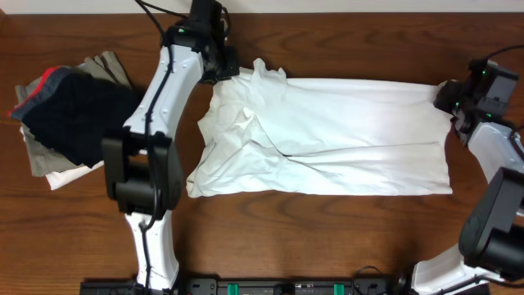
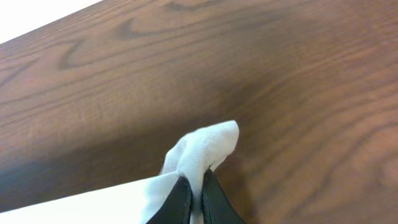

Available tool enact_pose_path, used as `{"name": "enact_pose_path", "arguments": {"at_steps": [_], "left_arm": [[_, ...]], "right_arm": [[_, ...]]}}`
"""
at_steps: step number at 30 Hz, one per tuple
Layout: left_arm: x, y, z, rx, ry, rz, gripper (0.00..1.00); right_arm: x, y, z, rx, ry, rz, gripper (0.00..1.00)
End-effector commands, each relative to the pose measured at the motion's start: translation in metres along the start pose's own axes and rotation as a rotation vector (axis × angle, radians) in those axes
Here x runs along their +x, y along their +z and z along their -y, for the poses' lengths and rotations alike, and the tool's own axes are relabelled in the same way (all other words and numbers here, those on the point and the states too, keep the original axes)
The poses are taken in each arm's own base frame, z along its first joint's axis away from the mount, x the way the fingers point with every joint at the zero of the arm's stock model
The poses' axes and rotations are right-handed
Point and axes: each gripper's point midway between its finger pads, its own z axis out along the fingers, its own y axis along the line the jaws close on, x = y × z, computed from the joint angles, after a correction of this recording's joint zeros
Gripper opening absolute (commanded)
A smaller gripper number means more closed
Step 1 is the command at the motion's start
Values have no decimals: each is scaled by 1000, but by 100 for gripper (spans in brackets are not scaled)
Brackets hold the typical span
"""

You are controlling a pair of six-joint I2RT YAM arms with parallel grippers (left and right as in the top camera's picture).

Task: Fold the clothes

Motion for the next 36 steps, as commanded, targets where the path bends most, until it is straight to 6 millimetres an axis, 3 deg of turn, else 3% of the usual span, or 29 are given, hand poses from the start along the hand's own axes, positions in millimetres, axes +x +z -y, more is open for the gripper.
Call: {"name": "enact_pose_path", "arguments": {"at_steps": [1, 10, 15, 23, 25, 27, 32, 36], "left_arm": [[7, -17, -10, -32, -4, -18, 6], [69, -28, -27, -109, -39, -275, 6], [92, -36, -33, -137, -52, -368, 6], [102, -41, -35, -150, -57, -414, 6], [101, -41, -35, -149, -57, -411, 6], [100, -40, -34, -148, -57, -406, 6], [98, -38, -31, -142, -49, -392, 6], [96, -36, -27, -137, -38, -380, 6]], "right_arm": [[11, -11, 11, 46, 8, -56, 8], [60, -37, 30, 162, 6, -270, 11], [72, -41, 32, 170, 12, -320, 9], [70, -44, 40, 187, 26, -319, 7], [63, -42, 38, 180, 25, -295, 13], [56, -39, 35, 160, 24, -266, 25], [47, -34, 21, 82, 27, -230, 26], [54, -29, 22, 82, 28, -250, 30]]}}
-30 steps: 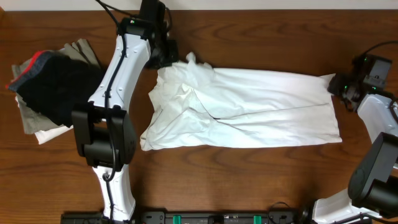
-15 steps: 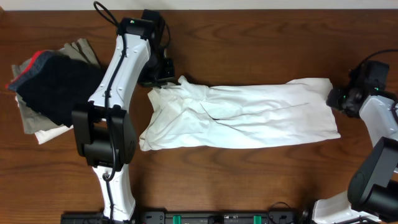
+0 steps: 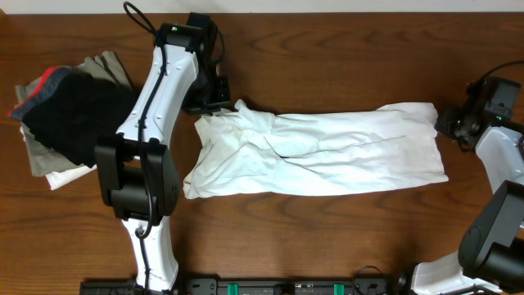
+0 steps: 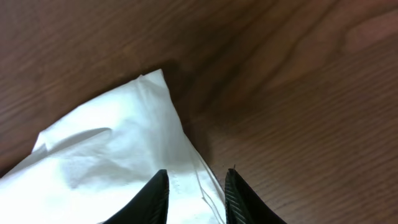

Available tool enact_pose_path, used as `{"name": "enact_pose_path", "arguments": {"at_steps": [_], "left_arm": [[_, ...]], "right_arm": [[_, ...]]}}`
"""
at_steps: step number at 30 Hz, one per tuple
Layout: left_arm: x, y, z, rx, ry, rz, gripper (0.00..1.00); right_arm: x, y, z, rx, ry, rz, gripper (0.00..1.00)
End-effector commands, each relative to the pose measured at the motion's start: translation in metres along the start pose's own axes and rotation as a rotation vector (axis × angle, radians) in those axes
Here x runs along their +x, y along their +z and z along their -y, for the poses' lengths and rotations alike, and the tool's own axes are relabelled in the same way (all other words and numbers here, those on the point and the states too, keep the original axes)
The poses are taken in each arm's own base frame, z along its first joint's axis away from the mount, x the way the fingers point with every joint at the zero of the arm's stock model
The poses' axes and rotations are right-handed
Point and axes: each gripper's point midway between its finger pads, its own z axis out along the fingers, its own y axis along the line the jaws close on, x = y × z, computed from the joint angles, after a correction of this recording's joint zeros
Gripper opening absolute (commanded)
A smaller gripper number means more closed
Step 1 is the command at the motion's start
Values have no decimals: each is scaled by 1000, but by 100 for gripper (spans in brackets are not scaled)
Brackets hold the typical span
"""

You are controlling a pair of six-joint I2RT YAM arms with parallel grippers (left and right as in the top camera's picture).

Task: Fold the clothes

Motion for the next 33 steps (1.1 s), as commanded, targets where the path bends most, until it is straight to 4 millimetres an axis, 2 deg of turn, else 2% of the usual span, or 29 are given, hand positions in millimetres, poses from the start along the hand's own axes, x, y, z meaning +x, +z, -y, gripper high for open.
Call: {"name": "enact_pose_path", "arguments": {"at_steps": [1, 6, 11, 15, 17, 19, 22, 26, 29, 33], "left_arm": [[0, -1, 1, -14, 21, 9, 6], [-1, 0, 4, -12, 28, 14, 6], [-1, 0, 4, -12, 29, 15, 6], [-2, 0, 5, -10, 30, 21, 6], [-3, 0, 5, -9, 30, 23, 6], [-3, 0, 5, -8, 30, 25, 6], [-4, 0, 5, -8, 31, 27, 6], [-4, 0, 5, -8, 30, 26, 6], [-1, -4, 4, -10, 29, 23, 6], [6, -18, 3, -7, 30, 32, 6]], "right_arm": [[-1, 2, -3, -24, -2, -3, 31], [9, 18, -2, -26, 3, -47, 34], [17, 35, -13, -100, 7, -75, 36], [16, 41, -15, -117, 7, -72, 36], [13, 42, -15, -119, 5, -58, 26], [10, 42, -16, -121, 3, -48, 1], [9, 41, -17, -129, 2, -41, 1], [0, 30, -21, -140, -19, -14, 1], [-16, 4, -29, -166, -50, 30, 1], [-41, -42, -25, -130, -57, 127, 1]]}}
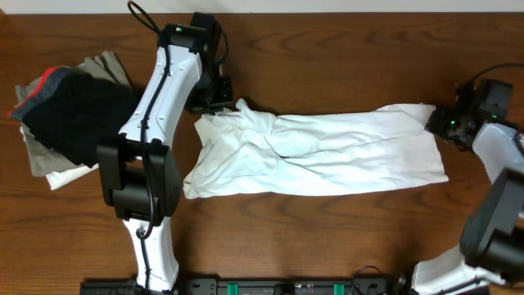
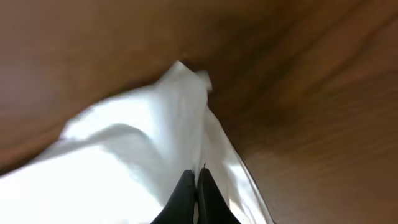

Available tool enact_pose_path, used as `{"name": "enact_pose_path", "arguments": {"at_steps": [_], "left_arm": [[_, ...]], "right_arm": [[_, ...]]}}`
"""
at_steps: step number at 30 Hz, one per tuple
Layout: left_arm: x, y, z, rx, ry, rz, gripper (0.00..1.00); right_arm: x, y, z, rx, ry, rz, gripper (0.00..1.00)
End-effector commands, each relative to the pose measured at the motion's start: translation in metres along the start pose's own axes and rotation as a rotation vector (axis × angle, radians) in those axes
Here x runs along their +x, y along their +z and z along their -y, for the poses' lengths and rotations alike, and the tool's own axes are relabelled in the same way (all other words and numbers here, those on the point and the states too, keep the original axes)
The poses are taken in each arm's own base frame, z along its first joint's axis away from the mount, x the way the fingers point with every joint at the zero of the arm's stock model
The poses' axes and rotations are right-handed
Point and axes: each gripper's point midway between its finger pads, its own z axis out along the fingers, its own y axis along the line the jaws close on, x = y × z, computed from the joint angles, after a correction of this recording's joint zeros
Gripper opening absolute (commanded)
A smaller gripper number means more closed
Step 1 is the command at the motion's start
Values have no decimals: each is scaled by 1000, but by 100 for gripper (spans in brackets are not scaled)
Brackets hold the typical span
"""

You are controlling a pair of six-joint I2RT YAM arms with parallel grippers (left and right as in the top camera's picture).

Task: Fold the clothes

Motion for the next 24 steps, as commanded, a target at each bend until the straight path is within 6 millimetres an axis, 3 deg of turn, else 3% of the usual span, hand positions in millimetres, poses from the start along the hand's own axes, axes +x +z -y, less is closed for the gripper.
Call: {"name": "enact_pose_path", "arguments": {"at_steps": [1, 6, 11, 15, 20, 24], "left_arm": [[6, -22, -1, 3, 16, 39, 6], [27, -36, -4, -11, 10, -5, 6], [58, -40, -13, -48, -6, -124, 6], [63, -40, -13, -54, -2, -143, 6], [69, -26, -8, -63, 19, -165, 6], [83, -5, -5, -84, 42, -219, 6]], "right_arm": [[-47, -57, -9, 10, -47, 174, 1], [-40, -86, -4, 66, -39, 176, 1], [-13, -82, 14, 154, -18, 68, 1], [-2, -74, 20, 178, -18, 19, 1], [5, -69, 22, 180, -14, -7, 1], [-2, -69, 21, 177, -18, 21, 1]]}}
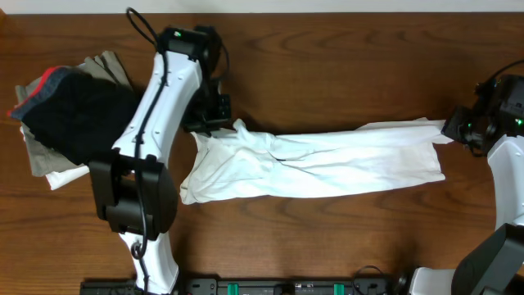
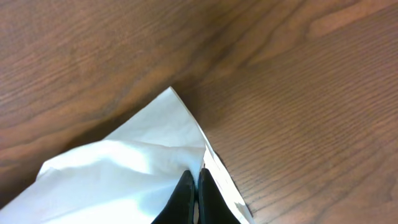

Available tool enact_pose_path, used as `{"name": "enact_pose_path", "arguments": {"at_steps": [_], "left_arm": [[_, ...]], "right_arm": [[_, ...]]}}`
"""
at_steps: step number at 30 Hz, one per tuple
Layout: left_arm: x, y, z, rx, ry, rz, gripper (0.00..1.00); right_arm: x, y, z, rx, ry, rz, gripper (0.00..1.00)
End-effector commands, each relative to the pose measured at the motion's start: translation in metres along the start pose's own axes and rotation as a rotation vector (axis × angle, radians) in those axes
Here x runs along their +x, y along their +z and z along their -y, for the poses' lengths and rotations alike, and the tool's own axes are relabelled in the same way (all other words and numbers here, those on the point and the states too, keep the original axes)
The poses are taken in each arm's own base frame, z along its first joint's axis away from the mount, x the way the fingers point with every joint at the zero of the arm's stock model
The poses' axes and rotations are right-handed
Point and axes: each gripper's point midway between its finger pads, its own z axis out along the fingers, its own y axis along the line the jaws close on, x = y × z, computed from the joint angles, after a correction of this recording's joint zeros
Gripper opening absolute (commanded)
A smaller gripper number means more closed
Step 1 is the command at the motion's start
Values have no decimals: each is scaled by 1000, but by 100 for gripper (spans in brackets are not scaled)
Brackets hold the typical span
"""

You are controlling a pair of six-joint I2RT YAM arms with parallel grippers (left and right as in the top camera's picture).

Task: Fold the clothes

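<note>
A white garment [image 1: 327,160] lies as a long, narrow folded band across the wooden table [image 1: 327,57]. My left gripper [image 1: 223,121] sits at the band's far left corner, where the cloth bunches up to it; its fingers are mostly hidden under the arm. At the far right corner my right gripper [image 1: 450,129] is shut on the cloth. In the right wrist view the black fingertips of the right gripper [image 2: 194,177] pinch the garment [image 2: 124,168] just behind its pointed corner.
A pile of other clothes [image 1: 70,115], dark blue, grey, red-trimmed and white, lies at the table's left end. The white wall edge runs along the table's far side.
My right gripper, still shut on the corner, has moved right and the band is drawn longer and thinner. The left gripper has moved a little toward the front with its corner.
The garment first lay spread wide, with both grippers on its far corners. Then its far edge lay nearer the front, making a narrower band, and my right gripper stood open by the corner. It was then shut on that corner again, and now the band is stretched.
</note>
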Motion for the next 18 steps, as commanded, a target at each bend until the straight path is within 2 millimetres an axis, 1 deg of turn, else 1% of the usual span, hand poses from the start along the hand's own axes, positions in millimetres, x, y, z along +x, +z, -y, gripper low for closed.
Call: {"name": "enact_pose_path", "arguments": {"at_steps": [1, 4, 7, 9, 15, 18], "left_arm": [[13, 16, 1, -30, 26, -50, 6], [24, 33, 0, -50, 32, -99, 6], [33, 46, -4, -65, 30, -141, 6], [37, 54, -6, -71, 27, -158, 6], [44, 73, -12, -83, 23, -188, 6], [46, 78, -14, -91, 23, -195, 7]], "right_arm": [[-3, 2, 9, 26, -2, 14, 1], [-3, 3, 9, 27, -13, 10, 1], [5, 8, 10, 29, -18, -19, 1], [16, 15, 12, 32, -16, -57, 1], [58, 44, 17, 44, -7, -216, 1], [70, 55, 19, 48, -3, -264, 1]]}}
